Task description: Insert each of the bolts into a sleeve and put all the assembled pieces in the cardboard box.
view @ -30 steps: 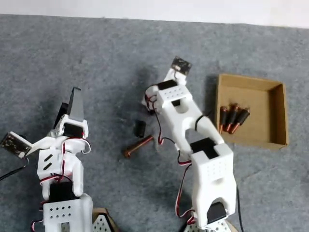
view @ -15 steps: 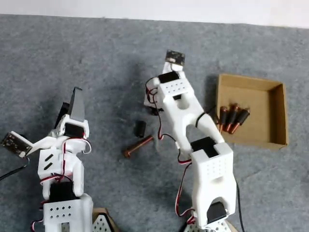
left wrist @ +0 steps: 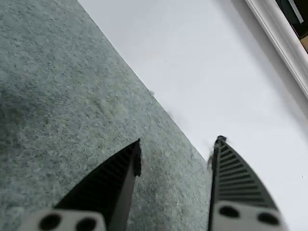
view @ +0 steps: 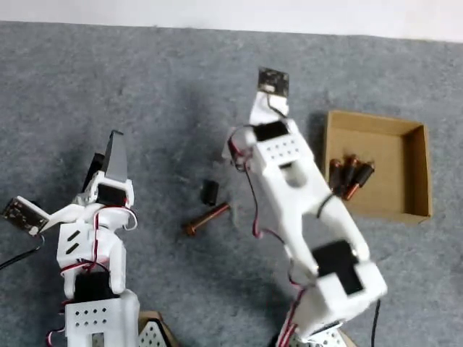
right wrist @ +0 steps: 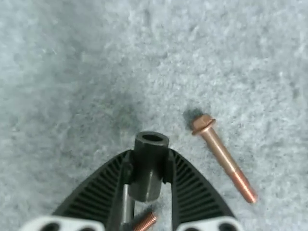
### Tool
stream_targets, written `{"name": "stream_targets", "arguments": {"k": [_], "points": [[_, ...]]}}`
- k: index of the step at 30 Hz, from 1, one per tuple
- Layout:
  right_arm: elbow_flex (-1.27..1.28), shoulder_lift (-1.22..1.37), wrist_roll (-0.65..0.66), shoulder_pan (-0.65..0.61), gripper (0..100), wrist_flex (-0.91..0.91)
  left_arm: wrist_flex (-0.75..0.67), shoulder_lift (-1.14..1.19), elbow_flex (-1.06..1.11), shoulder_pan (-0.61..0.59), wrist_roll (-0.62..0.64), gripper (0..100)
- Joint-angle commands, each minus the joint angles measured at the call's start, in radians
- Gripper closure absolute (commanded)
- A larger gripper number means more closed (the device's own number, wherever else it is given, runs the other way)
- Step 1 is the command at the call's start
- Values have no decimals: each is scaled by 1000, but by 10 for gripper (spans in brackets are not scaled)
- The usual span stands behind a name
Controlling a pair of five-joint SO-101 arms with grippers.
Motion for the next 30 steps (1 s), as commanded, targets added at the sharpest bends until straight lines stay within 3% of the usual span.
{"name": "stream_targets", "arguments": {"k": [1, 5, 30], "points": [[128, -176, 55, 16, 993, -133, 3, -10, -12, 16, 3, 766], [288, -300, 123, 18, 993, -245, 3, -10, -4, 39, -5, 766], [967, -960, 126, 165, 993, -616, 3, -10, 4, 110, -48, 766]]}}
